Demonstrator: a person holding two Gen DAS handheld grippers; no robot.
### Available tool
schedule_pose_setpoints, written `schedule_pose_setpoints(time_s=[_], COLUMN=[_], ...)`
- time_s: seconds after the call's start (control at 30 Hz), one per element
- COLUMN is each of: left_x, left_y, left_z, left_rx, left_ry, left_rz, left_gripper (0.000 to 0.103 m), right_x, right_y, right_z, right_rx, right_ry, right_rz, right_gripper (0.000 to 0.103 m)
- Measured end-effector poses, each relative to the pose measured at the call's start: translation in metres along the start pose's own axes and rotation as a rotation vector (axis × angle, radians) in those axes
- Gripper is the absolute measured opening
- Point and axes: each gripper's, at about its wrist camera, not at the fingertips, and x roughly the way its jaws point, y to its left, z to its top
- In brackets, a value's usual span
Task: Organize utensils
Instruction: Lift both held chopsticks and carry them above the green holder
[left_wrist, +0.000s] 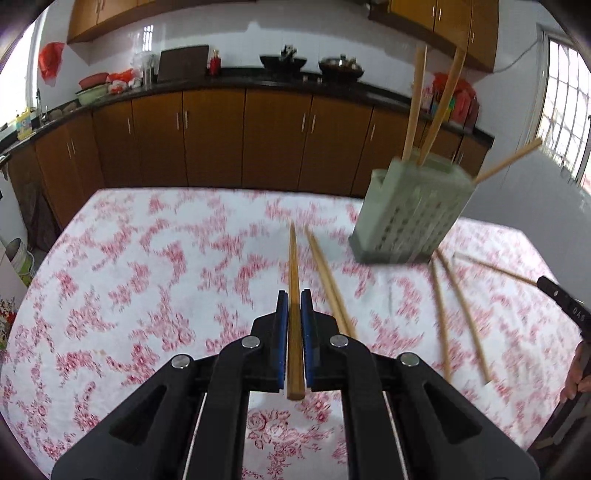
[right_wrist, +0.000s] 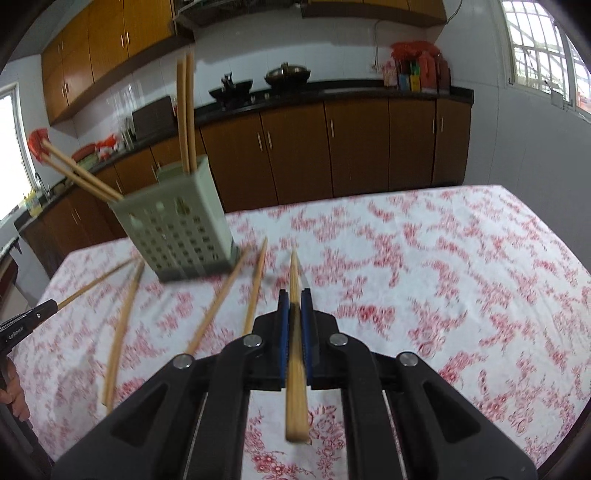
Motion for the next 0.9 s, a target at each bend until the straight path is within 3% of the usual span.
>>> schedule_pose_setpoints(time_s=[0.37, 0.9], left_x=[-0.039, -0.056], left_y=[-0.003, -0.008], left_z=[0.033, 0.047], left_rx=[-0.036, -0.009], left_ry=[-0.15, -0.212], left_rz=[-0.024, -0.035], left_gripper=[0.007, 0.007], right_x=[-0.023, -0.034], right_y=[0.0, 0.013], right_z=[0.026, 0.04], right_rx=[0.003, -0.025], right_ry=[-0.105, -0.151], right_rz=[0.014, 0.039], right_gripper=[0.008, 0.008])
